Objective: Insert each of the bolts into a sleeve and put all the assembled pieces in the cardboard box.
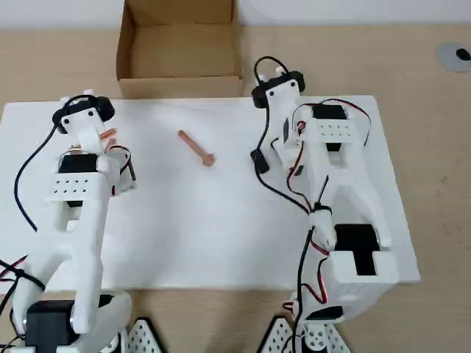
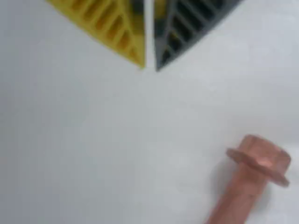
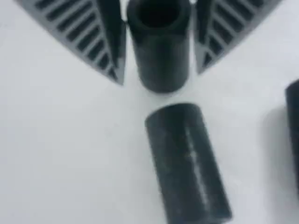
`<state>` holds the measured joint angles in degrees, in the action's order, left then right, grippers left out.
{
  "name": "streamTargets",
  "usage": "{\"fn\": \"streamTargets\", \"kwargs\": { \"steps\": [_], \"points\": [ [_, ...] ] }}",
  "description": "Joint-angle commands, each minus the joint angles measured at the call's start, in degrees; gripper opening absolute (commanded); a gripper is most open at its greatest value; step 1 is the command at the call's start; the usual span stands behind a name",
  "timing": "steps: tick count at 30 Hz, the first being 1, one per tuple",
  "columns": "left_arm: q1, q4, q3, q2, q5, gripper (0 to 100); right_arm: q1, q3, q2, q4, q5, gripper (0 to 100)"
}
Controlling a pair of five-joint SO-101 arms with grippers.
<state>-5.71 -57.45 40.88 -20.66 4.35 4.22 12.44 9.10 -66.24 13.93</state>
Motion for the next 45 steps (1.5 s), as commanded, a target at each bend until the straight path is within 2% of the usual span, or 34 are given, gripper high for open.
{"fn": "streamTargets", "kwargs": {
  "steps": [1, 4, 13, 18, 26, 31, 39, 45],
  "points": [
    [0.0, -0.8, -2.5, -0.2, -0.4, 2, 0.3, -2.9, -0.3, -0.8, 0.5, 15.2],
    [0.0, -1.8, -3.0, -0.2, -0.4, 2, 0.3, -2.9, -0.3, -0.8, 0.5, 17.8],
    [0.0, -2.6, -3.4, -0.2, -1.6, 2, 0.3, -2.9, -0.2, -1.7, 0.4, 17.7],
    [0.0, -2.7, -3.4, -0.2, -1.7, 2, 0.2, -2.9, -0.2, -2.3, 0.4, 9.9],
    [0.0, -4.4, -4.0, -0.2, -2.4, 2, -1.5, -3.0, -0.6, -3.1, 0.4, 9.4],
    [-2.6, -4.7, -5.2, -0.2, -2.4, 2, -3.2, -4.7, -0.9, -4.9, 0.5, 2.7],
    [-3.7, -4.7, -6.5, -0.2, -3.6, 2, -1.8, -5.4, -18.2, -7.3, 0.5, 1.1],
    [-3.6, -4.7, -6.5, -0.2, -3.5, 2, 0.7, 3.6, -30.3, -2.0, 0.4, 1.1]
  ]
}}
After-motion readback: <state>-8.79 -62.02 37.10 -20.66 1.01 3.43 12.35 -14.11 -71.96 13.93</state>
